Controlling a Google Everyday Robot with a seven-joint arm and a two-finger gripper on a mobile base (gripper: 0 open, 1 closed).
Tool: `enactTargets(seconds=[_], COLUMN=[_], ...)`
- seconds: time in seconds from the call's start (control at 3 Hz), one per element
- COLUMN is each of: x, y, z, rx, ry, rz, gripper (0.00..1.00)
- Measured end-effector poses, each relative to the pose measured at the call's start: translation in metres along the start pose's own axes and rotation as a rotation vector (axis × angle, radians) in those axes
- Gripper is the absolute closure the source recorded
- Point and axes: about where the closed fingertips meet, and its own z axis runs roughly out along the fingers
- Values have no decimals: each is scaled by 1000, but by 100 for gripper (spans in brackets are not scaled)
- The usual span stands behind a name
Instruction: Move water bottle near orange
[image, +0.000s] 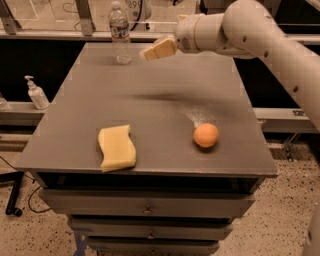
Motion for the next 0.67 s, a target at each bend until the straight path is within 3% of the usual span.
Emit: enactTargets(seconds=[0.67], x=[-4], y=[-37], z=[61], rx=[49], ry=[-69], rz=[20], gripper=[0])
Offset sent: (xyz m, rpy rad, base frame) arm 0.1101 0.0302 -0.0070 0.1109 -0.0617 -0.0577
